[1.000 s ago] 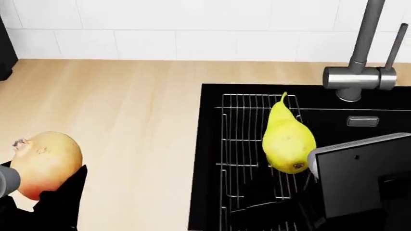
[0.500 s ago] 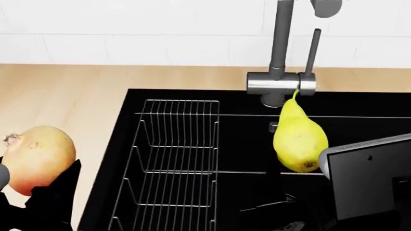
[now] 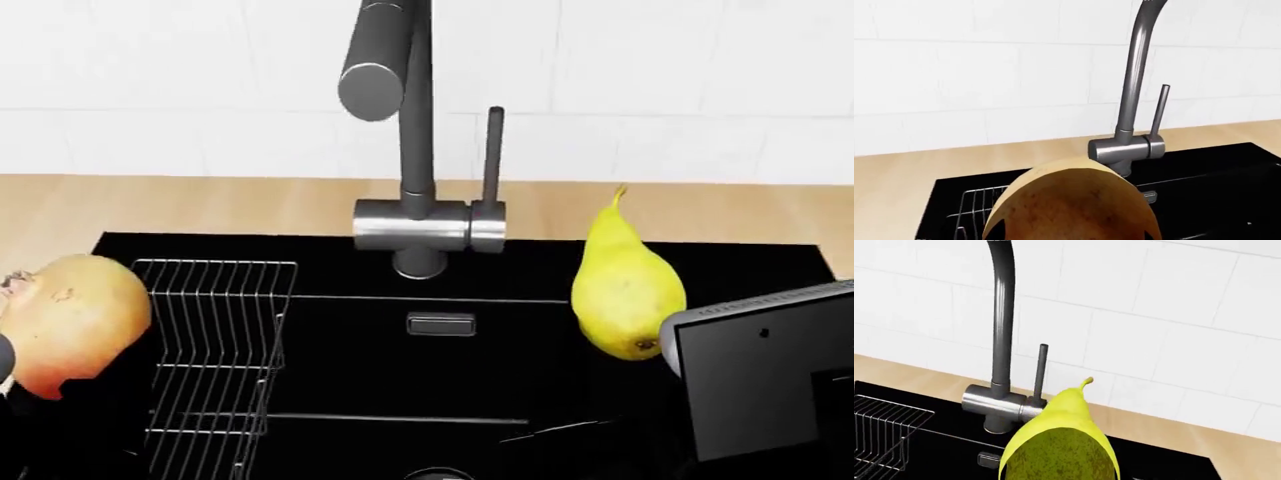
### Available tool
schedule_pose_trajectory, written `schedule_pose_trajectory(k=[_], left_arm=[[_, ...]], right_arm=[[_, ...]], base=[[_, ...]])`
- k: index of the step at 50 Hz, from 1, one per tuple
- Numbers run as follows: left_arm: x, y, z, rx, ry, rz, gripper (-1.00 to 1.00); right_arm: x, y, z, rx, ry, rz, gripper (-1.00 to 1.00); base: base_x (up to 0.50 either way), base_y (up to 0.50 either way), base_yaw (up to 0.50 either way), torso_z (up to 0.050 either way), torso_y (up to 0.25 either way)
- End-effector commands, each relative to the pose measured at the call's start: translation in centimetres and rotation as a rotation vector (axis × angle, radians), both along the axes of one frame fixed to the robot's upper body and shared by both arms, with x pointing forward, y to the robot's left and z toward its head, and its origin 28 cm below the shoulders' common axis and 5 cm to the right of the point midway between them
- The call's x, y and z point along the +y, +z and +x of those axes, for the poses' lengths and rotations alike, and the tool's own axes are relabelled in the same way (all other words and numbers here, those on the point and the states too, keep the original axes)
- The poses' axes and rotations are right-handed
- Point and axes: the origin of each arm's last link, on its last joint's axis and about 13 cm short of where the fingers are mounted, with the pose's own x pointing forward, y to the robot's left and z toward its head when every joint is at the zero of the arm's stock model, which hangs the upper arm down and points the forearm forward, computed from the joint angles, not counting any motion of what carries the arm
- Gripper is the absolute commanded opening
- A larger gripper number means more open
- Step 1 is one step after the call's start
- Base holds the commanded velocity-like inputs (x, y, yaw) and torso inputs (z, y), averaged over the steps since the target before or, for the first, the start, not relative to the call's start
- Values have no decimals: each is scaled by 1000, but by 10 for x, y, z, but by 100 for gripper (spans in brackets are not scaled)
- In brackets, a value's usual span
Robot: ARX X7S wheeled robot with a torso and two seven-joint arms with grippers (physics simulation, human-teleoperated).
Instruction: There is a mixed pile of frozen fruits and vegetables on the counter. Locate all the frozen vegetables and place the items in a bowl on the counter. Take all the frozen fruits and defrost them in a running sink.
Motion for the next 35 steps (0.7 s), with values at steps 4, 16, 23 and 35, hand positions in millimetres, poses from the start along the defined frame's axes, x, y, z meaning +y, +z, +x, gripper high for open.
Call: schedule_pose_trajectory(k=[4, 16, 23, 35], left_arm=[[-1, 3, 1, -7, 9, -19, -100], [0, 3, 1, -6, 9, -18, -100], [2, 3, 0, -2, 13, -18, -100], [5, 5, 1, -8, 24, -24, -100]], right_arm=[[-1, 0, 1, -1, -8, -21, -100], [1, -1, 0, 10, -1, -26, -100], [7, -7, 12, 72, 54, -29, -100], [21, -29, 57, 297, 215, -32, -100]], base=[[129, -500, 0, 0, 3], [6, -424, 0, 1, 1], [0, 0, 0, 0, 0], [0, 0, 0, 0, 0]])
